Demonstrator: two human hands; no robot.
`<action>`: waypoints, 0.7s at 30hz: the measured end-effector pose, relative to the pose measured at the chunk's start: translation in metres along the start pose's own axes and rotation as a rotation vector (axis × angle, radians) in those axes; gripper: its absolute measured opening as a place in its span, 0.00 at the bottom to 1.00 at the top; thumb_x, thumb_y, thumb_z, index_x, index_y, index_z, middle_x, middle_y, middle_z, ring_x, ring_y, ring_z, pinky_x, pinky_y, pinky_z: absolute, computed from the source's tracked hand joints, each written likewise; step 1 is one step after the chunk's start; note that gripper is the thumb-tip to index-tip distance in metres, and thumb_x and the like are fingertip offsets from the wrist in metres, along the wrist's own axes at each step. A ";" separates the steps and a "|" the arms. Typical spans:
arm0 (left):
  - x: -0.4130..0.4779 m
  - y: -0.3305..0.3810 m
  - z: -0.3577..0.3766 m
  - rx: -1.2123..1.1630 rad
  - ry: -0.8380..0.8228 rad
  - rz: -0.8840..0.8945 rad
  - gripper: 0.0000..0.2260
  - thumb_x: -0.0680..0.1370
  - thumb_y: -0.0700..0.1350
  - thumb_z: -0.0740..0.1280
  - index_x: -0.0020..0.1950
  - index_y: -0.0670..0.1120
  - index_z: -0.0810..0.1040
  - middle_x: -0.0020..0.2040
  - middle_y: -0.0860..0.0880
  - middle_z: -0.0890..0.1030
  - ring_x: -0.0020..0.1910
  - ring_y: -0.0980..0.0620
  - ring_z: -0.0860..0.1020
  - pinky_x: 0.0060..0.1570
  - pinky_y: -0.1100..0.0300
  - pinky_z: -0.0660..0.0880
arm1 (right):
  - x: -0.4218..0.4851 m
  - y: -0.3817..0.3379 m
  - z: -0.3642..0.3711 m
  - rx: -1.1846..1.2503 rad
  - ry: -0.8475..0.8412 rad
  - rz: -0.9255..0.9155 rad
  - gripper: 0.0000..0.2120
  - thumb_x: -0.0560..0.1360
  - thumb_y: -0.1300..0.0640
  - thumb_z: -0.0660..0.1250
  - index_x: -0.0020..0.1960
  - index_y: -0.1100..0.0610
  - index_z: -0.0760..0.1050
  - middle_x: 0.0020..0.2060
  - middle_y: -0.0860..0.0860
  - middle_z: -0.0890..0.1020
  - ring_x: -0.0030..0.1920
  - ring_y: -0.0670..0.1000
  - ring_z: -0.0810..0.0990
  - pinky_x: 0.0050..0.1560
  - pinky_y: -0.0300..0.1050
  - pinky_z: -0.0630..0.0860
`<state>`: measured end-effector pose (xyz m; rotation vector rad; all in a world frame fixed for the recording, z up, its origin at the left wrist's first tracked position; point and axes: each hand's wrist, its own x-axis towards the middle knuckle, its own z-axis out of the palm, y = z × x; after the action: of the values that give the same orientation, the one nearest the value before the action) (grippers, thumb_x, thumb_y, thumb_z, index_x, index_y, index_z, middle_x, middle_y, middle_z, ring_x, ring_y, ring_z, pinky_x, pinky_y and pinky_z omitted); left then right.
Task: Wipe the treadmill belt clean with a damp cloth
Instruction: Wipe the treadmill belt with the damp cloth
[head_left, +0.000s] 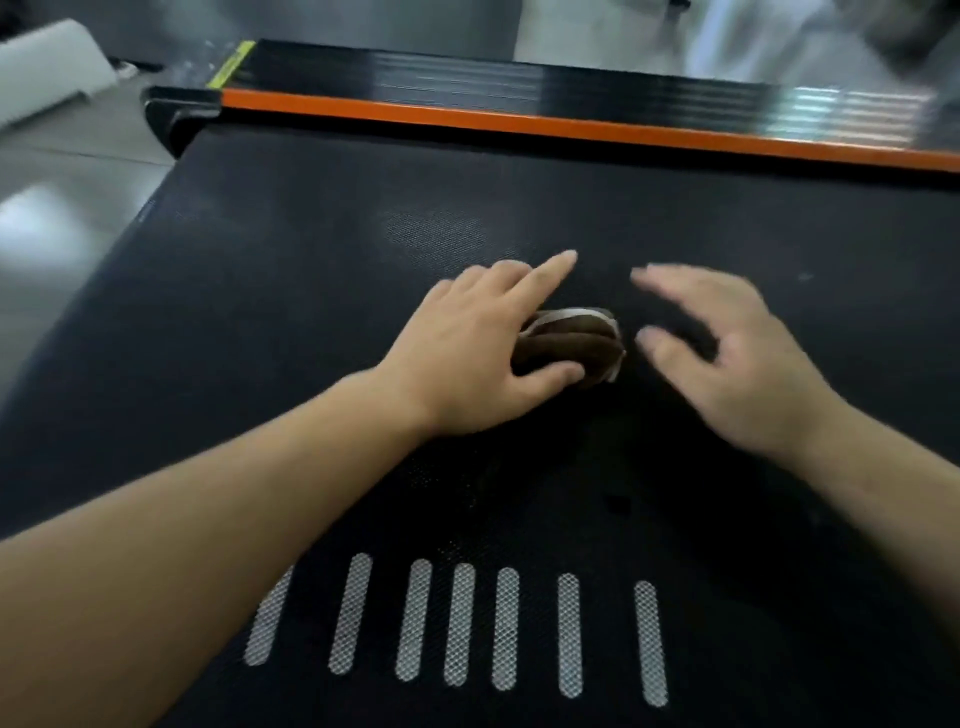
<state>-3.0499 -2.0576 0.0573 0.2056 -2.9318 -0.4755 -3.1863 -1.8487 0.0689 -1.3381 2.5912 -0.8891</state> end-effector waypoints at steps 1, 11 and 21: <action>0.013 0.002 0.001 0.046 0.005 0.006 0.37 0.75 0.69 0.59 0.80 0.56 0.60 0.66 0.50 0.74 0.65 0.45 0.72 0.65 0.49 0.68 | -0.009 0.008 -0.001 -0.147 -0.067 0.009 0.31 0.75 0.36 0.56 0.74 0.48 0.70 0.74 0.49 0.69 0.77 0.50 0.62 0.77 0.53 0.58; 0.099 -0.042 0.010 0.275 0.055 -0.220 0.24 0.81 0.63 0.58 0.67 0.47 0.70 0.63 0.40 0.73 0.63 0.37 0.72 0.62 0.44 0.69 | -0.021 0.016 0.011 -0.372 -0.264 0.066 0.36 0.75 0.30 0.42 0.80 0.41 0.54 0.81 0.43 0.48 0.80 0.44 0.39 0.80 0.51 0.42; 0.061 -0.015 0.026 0.192 0.160 -0.033 0.16 0.80 0.62 0.59 0.57 0.51 0.71 0.53 0.46 0.77 0.54 0.40 0.75 0.54 0.47 0.67 | -0.002 0.018 0.019 -0.425 -0.277 0.044 0.36 0.75 0.30 0.39 0.81 0.41 0.48 0.81 0.44 0.44 0.79 0.44 0.36 0.80 0.52 0.41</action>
<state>-3.1132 -2.0737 0.0363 0.3011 -2.8183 -0.1710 -3.1911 -1.8476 0.0435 -1.3663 2.6572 -0.1265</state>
